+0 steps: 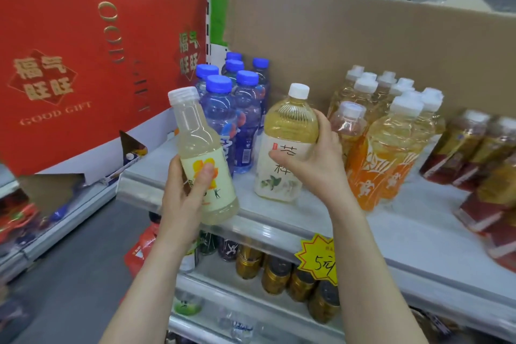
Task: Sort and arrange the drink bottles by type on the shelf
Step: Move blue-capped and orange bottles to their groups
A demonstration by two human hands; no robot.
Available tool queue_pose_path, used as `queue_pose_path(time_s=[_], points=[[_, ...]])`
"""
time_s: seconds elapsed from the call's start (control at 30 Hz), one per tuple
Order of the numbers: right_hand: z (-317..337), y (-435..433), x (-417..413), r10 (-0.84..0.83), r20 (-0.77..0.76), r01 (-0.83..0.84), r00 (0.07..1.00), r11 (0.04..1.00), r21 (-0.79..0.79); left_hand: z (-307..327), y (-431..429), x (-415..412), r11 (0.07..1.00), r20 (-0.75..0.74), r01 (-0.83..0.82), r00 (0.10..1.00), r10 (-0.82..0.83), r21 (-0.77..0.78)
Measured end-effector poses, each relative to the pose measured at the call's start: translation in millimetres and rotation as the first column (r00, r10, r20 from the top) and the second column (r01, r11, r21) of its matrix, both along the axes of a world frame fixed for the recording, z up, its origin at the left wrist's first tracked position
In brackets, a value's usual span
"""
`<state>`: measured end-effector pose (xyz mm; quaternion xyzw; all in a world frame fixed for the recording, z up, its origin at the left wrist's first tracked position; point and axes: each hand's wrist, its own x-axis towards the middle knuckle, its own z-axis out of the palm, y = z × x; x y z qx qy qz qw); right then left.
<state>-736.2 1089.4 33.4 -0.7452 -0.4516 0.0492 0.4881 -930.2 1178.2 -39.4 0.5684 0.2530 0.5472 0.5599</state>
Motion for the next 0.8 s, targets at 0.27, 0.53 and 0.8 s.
queue_pose_path(time_s=[0.27,0.53,0.8], points=[[-20,0,-17,0.075,-0.22,-0.011,0.973,0.96,0.281,1,-12,1,0.976,0.092,0.054,0.995,-0.036,-0.212],[-16,-101,-22,-0.033,-0.386,0.209,0.922,0.881,0.425,0,-51,19,0.945,0.141,0.241,0.967,-0.213,-0.221],[-42,-234,-1,-0.178,-0.417,0.352,0.891,0.851,0.389,5,-145,69,0.899,-0.013,0.41,0.909,-0.417,-0.151]])
